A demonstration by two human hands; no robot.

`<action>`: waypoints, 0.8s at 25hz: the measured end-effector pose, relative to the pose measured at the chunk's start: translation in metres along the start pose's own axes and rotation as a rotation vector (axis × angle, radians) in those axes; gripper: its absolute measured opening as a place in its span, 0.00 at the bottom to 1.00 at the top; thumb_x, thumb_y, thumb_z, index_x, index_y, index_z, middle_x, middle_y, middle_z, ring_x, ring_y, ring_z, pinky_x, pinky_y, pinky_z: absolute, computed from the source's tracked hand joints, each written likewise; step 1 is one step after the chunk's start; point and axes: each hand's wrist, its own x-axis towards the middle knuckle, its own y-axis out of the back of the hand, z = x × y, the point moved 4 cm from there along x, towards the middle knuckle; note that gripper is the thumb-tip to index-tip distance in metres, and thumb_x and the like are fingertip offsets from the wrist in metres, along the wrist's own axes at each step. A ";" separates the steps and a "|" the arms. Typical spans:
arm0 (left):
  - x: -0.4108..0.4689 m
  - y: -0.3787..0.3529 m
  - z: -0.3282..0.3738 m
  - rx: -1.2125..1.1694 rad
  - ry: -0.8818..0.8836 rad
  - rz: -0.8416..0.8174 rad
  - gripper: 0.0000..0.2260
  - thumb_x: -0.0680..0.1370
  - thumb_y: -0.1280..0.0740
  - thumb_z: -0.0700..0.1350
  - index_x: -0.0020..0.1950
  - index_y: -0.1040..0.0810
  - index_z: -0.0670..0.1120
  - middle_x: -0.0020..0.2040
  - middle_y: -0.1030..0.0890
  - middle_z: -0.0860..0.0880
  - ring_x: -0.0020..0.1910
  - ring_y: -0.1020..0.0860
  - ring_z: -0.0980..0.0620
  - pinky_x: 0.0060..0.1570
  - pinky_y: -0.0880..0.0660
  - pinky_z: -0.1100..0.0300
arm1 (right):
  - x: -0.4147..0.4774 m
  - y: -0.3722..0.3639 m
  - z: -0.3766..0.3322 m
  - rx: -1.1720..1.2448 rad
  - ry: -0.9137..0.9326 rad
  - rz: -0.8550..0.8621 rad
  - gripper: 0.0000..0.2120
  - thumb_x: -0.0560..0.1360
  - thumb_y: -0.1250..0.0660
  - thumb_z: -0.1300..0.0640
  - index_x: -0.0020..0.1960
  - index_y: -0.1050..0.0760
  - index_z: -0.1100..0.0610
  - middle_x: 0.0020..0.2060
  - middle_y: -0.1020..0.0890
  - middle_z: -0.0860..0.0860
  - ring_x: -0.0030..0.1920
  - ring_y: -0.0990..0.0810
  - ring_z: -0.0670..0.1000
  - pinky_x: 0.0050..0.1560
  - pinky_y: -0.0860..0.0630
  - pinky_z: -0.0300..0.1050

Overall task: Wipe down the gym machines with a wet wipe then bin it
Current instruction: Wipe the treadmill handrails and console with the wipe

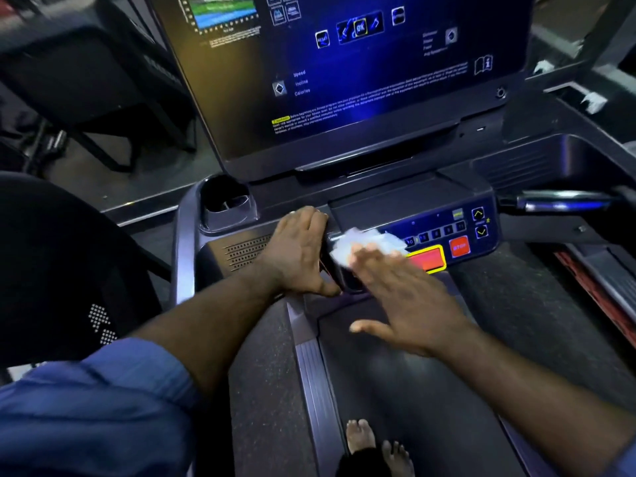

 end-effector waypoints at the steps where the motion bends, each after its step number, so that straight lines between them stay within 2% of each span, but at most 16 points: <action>1: 0.003 0.005 -0.001 -0.094 0.029 -0.056 0.45 0.57 0.26 0.69 0.64 0.30 0.44 0.58 0.32 0.49 0.57 0.28 0.47 0.61 0.28 0.50 | -0.003 0.005 0.020 0.043 -0.142 0.012 0.50 0.78 0.54 0.22 0.85 0.60 0.56 0.84 0.58 0.53 0.84 0.55 0.54 0.83 0.53 0.54; 3: 0.010 0.015 -0.004 -0.340 0.172 -0.119 0.34 0.65 0.31 0.64 0.63 0.28 0.45 0.56 0.32 0.51 0.54 0.26 0.49 0.57 0.26 0.51 | 0.004 0.017 0.042 0.247 -0.542 0.093 0.51 0.77 0.57 0.22 0.84 0.66 0.57 0.83 0.65 0.54 0.84 0.63 0.54 0.82 0.57 0.55; 4: 0.015 0.019 -0.004 -0.407 0.249 -0.071 0.26 0.69 0.35 0.61 0.59 0.25 0.45 0.55 0.29 0.49 0.53 0.25 0.47 0.56 0.26 0.50 | 0.011 0.019 0.034 0.299 -0.615 0.109 0.52 0.77 0.58 0.21 0.84 0.67 0.58 0.83 0.66 0.55 0.83 0.66 0.54 0.82 0.58 0.55; 5: 0.022 0.024 -0.002 -0.405 0.312 0.006 0.18 0.73 0.39 0.58 0.53 0.25 0.45 0.52 0.27 0.48 0.53 0.24 0.44 0.53 0.28 0.49 | 0.016 0.018 0.017 0.296 -0.571 0.093 0.53 0.76 0.59 0.21 0.84 0.65 0.59 0.83 0.66 0.56 0.83 0.66 0.55 0.82 0.59 0.56; 7: 0.038 0.025 0.013 -0.265 0.413 0.079 0.12 0.80 0.43 0.53 0.48 0.27 0.46 0.49 0.26 0.46 0.52 0.24 0.40 0.48 0.31 0.50 | 0.009 0.009 -0.008 0.154 -0.257 0.059 0.54 0.76 0.55 0.20 0.85 0.60 0.59 0.84 0.61 0.56 0.84 0.62 0.55 0.83 0.58 0.55; 8: 0.048 0.022 0.024 -0.192 0.441 0.082 0.13 0.82 0.44 0.52 0.50 0.26 0.45 0.51 0.26 0.44 0.52 0.23 0.39 0.48 0.31 0.49 | 0.000 0.006 -0.002 0.079 -0.132 0.035 0.53 0.76 0.54 0.20 0.85 0.59 0.58 0.84 0.59 0.54 0.84 0.59 0.54 0.83 0.55 0.55; 9: 0.054 0.018 0.033 -0.147 0.464 0.106 0.16 0.83 0.45 0.53 0.53 0.24 0.44 0.53 0.25 0.42 0.53 0.23 0.37 0.50 0.29 0.47 | -0.008 0.007 0.015 0.033 -0.089 0.015 0.53 0.76 0.53 0.20 0.85 0.59 0.56 0.84 0.59 0.52 0.84 0.57 0.52 0.83 0.52 0.56; 10: 0.057 0.015 0.041 -0.139 0.491 0.140 0.19 0.83 0.46 0.55 0.56 0.23 0.43 0.55 0.25 0.41 0.53 0.24 0.37 0.52 0.27 0.46 | -0.013 0.011 0.035 0.034 -0.140 0.010 0.52 0.76 0.53 0.19 0.85 0.61 0.54 0.84 0.59 0.51 0.84 0.58 0.51 0.83 0.49 0.57; 12: 0.057 0.009 0.045 -0.215 0.533 0.174 0.22 0.82 0.48 0.57 0.57 0.23 0.44 0.56 0.27 0.43 0.55 0.27 0.40 0.56 0.25 0.40 | -0.014 0.021 0.068 0.163 -0.489 0.088 0.54 0.75 0.55 0.19 0.84 0.67 0.55 0.84 0.63 0.52 0.84 0.63 0.51 0.83 0.51 0.58; 13: 0.058 0.009 0.045 -0.241 0.545 0.179 0.21 0.82 0.48 0.57 0.57 0.23 0.45 0.56 0.27 0.44 0.56 0.28 0.41 0.58 0.25 0.37 | -0.010 0.022 0.068 0.236 -0.602 0.115 0.54 0.75 0.56 0.19 0.83 0.68 0.56 0.83 0.65 0.53 0.83 0.65 0.52 0.83 0.54 0.58; 15: 0.058 0.007 0.044 -0.214 0.536 0.143 0.19 0.84 0.48 0.58 0.56 0.23 0.47 0.56 0.27 0.46 0.58 0.30 0.43 0.60 0.27 0.32 | -0.004 0.012 0.037 0.256 -0.532 0.065 0.56 0.74 0.56 0.18 0.83 0.68 0.57 0.83 0.67 0.55 0.83 0.66 0.54 0.82 0.59 0.56; 18: 0.058 0.007 0.046 -0.190 0.499 0.136 0.21 0.86 0.49 0.60 0.56 0.22 0.48 0.58 0.25 0.47 0.60 0.30 0.44 0.62 0.29 0.30 | -0.023 0.009 0.040 0.103 -0.206 -0.009 0.53 0.76 0.53 0.20 0.84 0.63 0.55 0.84 0.64 0.51 0.84 0.62 0.52 0.82 0.55 0.55; 19: 0.060 0.006 0.046 -0.190 0.494 0.138 0.21 0.86 0.49 0.61 0.57 0.22 0.48 0.58 0.25 0.47 0.61 0.30 0.44 0.62 0.30 0.29 | -0.028 0.015 0.059 0.080 -0.187 -0.006 0.52 0.76 0.53 0.20 0.85 0.63 0.55 0.84 0.62 0.51 0.84 0.60 0.51 0.82 0.53 0.55; 20: 0.060 0.004 0.045 -0.189 0.491 0.141 0.22 0.86 0.49 0.61 0.57 0.22 0.48 0.59 0.25 0.47 0.61 0.30 0.44 0.63 0.30 0.29 | -0.028 0.021 0.078 0.084 -0.262 0.030 0.51 0.77 0.54 0.21 0.85 0.62 0.55 0.84 0.61 0.51 0.84 0.58 0.52 0.82 0.52 0.55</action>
